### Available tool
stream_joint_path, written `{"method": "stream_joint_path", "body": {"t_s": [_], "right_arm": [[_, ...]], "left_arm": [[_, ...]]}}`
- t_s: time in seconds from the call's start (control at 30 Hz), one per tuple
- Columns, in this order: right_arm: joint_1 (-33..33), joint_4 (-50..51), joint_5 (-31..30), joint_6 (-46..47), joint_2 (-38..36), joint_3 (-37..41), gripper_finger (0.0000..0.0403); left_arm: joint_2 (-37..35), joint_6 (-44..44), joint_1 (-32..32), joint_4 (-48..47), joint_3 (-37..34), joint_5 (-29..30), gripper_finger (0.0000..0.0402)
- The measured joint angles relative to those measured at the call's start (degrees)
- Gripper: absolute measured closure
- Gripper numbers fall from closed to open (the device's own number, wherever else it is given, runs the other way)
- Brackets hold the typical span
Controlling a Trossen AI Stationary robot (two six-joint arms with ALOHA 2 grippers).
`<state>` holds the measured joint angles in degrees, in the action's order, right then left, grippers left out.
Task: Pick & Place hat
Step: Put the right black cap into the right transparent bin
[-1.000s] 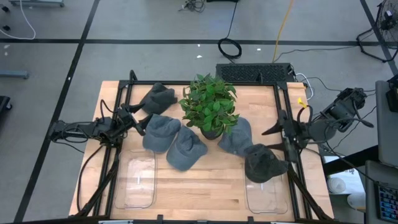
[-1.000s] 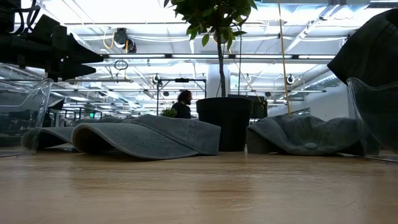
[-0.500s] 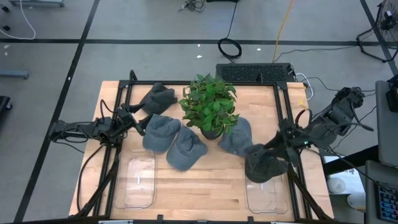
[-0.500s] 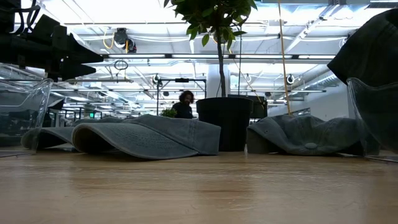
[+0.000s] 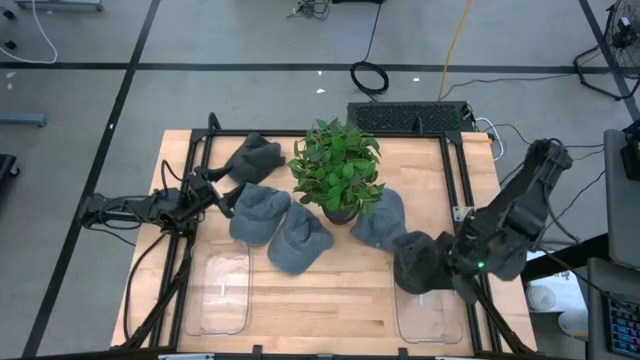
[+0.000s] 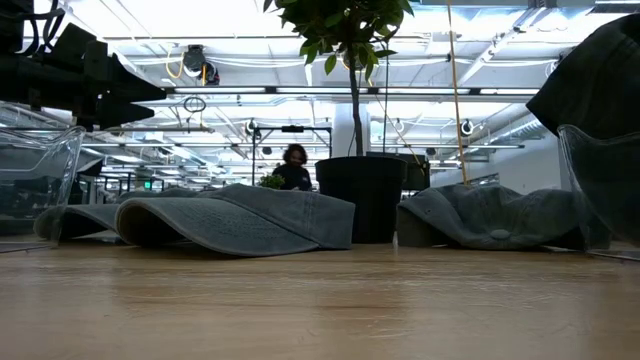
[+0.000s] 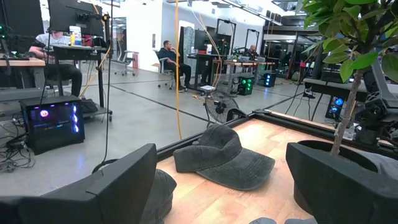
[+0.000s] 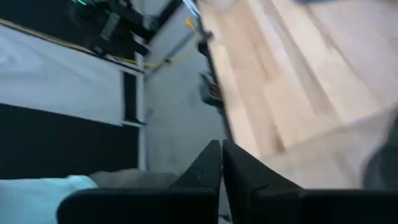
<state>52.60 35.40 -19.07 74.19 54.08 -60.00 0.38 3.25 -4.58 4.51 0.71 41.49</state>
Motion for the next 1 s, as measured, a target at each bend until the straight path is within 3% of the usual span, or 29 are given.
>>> {"method": "stream_joint_path", "body": {"t_s": [0.57,0.7,1.0], "right_arm": [[6.0,23.0,5.4,4.4,3.5,-0.4,0.0403],[7.2,29.3,7.4,3.0,4.8,-0.4,0.0403],[7.6,37.2,5.4,-3.0,5.9,-0.4,0.0403]], "left_arm": [[0.0,0.0,0.0,0.0,0.0,0.0,0.0036],[0.0,0.0,0.0,0.0,0.0,0.0,0.0036],[0.0,0.0,0.0,0.0,0.0,0.0,0.0036]]}}
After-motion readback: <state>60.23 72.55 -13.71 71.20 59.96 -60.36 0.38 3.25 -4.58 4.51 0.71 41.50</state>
